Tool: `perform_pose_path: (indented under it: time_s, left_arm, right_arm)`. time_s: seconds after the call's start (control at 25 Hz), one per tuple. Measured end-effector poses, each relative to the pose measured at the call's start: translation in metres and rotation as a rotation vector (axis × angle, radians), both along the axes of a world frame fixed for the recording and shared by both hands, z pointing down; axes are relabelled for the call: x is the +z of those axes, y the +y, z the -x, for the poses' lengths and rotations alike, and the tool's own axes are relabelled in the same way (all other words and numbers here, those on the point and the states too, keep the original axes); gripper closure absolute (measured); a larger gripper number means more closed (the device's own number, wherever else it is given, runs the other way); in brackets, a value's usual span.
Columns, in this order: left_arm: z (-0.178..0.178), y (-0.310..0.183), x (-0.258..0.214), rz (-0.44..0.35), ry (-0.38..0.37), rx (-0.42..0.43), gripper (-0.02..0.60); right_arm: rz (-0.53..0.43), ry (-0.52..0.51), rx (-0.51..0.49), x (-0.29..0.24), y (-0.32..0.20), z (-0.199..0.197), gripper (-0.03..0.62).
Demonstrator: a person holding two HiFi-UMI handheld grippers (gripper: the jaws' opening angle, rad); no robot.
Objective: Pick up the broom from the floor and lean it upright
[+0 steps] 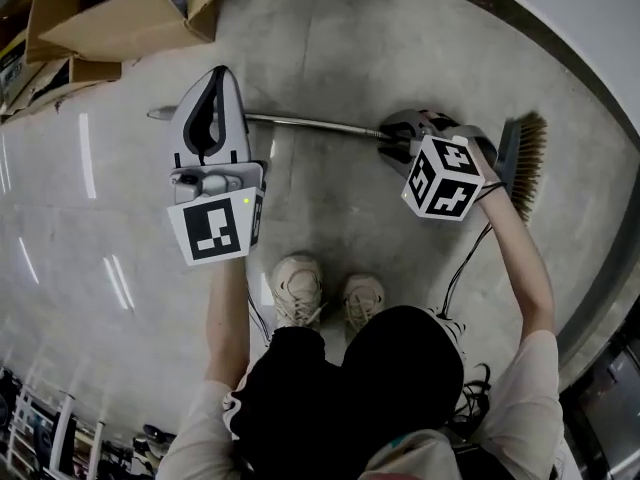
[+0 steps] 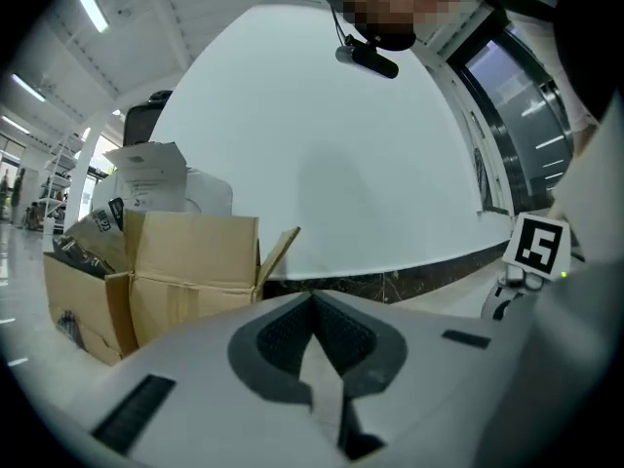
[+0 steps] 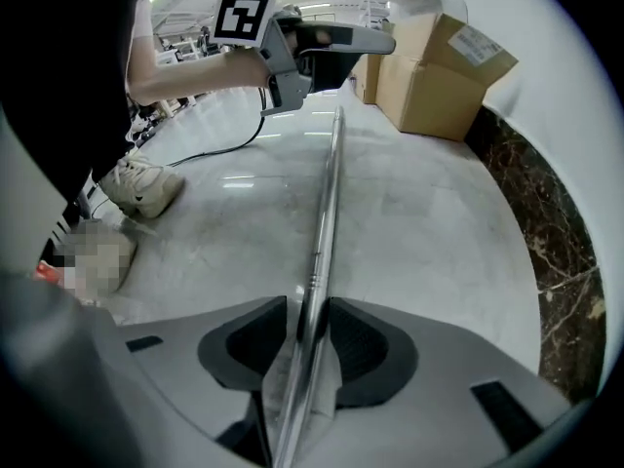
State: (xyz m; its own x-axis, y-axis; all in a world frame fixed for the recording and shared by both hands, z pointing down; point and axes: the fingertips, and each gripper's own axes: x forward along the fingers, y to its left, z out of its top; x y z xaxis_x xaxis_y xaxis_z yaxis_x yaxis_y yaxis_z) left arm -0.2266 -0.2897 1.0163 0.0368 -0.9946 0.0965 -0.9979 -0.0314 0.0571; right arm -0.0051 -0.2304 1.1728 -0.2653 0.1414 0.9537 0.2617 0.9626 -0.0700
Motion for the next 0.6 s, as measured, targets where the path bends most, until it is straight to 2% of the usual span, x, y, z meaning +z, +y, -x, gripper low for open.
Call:
perform_pose_path:
  time_s: [0.04,0.08,0.24,0.32,0.44,0.6]
  left_arm:
    - [-0.002,-0.001,0.002,0.002,-0.014,0.012,0.537]
    - [-0.003,-0.002,0.003,0.0,-0.026,0.021,0.537]
    - [-0.017,-0.01,-0.016,-0.009,-0.014,0.029,0.537]
    - [-0.023,-0.017,-0.053,-0.045,-0.025,0.051,0.537]
    - [-0.018,-0.024,-0.136,-0.171,-0.044,0.099,0.537]
    - [-0.003,-0.018,-0.231,-0.233,-0.047,0.073,0.537]
  right_arm:
    - [-0.006,0.005,-0.004,0.001,0.0,0.001,0.445]
    - [-0.011,0.009,0.004,0.001,-0.001,0.003,0.485]
    - [-0.048,-0.009,0.095,-0.01,0.002,0.001,0.503]
    - [-0.045,-0.068,0.144,-0.033,-0.006,-0.001,0.505]
    - [-0.057,-0.167,0.236,-0.088,-0.036,-0.004,0.505]
    - [-0.094,-0.271,0.391,-0.165,-0.061,-0.022,0.505]
